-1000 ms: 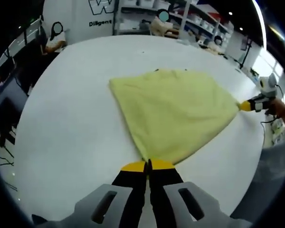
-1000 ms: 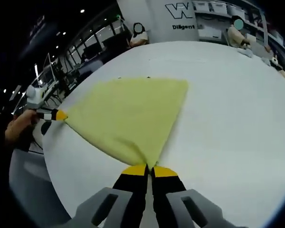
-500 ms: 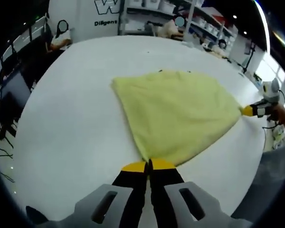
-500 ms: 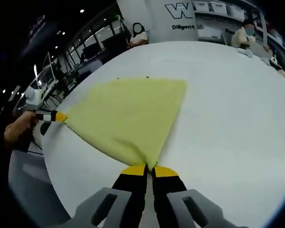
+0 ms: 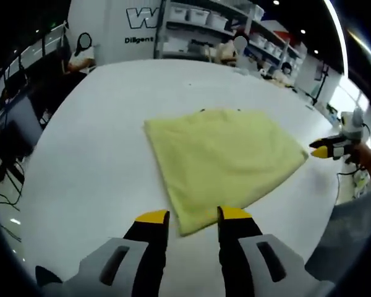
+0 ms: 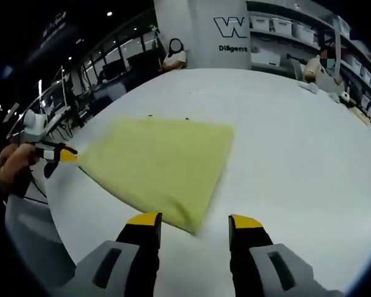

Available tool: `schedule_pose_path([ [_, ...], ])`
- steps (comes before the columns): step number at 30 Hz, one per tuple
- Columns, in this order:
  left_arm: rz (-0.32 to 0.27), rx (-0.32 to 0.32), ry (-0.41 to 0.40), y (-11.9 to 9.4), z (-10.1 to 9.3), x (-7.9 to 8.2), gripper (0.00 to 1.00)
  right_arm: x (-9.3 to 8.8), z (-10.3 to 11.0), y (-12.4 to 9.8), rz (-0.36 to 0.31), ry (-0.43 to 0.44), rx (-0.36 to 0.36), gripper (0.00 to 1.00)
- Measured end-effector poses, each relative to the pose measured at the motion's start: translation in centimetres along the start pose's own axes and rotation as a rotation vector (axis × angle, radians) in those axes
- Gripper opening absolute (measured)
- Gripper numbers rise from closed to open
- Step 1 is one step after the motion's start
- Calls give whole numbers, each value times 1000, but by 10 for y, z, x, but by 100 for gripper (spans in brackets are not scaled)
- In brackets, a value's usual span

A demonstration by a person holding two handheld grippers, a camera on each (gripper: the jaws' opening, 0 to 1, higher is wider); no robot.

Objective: Fold the garment on the visible template until the final outline fits inside the template.

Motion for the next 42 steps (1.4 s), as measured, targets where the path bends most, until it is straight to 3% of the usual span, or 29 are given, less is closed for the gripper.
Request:
schedule_pose_path([
  [6, -28, 5, 19, -15, -11, 0, 61, 4, 12, -20, -39, 25, 22, 63],
  [11, -73, 13, 25, -27, -19, -3, 84, 4, 16, -35, -63, 57, 18, 86],
  [15, -94, 22, 36, -37, -25, -2, 98, 1, 20, -44, -55, 53, 17, 100],
  [21, -117, -9, 54, -53, -43, -2, 99, -7, 30, -60, -42, 51, 13, 99],
  [28, -109, -27, 70, -55, -55, -11, 99, -12, 39, -76, -61, 50, 17, 99],
  [30, -87, -34, 79, -54, -58, -14, 99, -13, 43, -80, -77, 42, 23, 99],
  [42, -106, -16, 73, -66, -61, -21, 99, -17, 53, -83, -108, 29, 21, 99],
])
Point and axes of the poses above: the point that each gripper's makers call its tool centre point, and the gripper's own axes: y roughly forward along the fingers, z roughly to its left, x roughly out of its top, the point moved 8 cm from there along -y, roughly backward along the fingers, and after that the axes turned 7 degrees about -x, right-handed, at the moved point
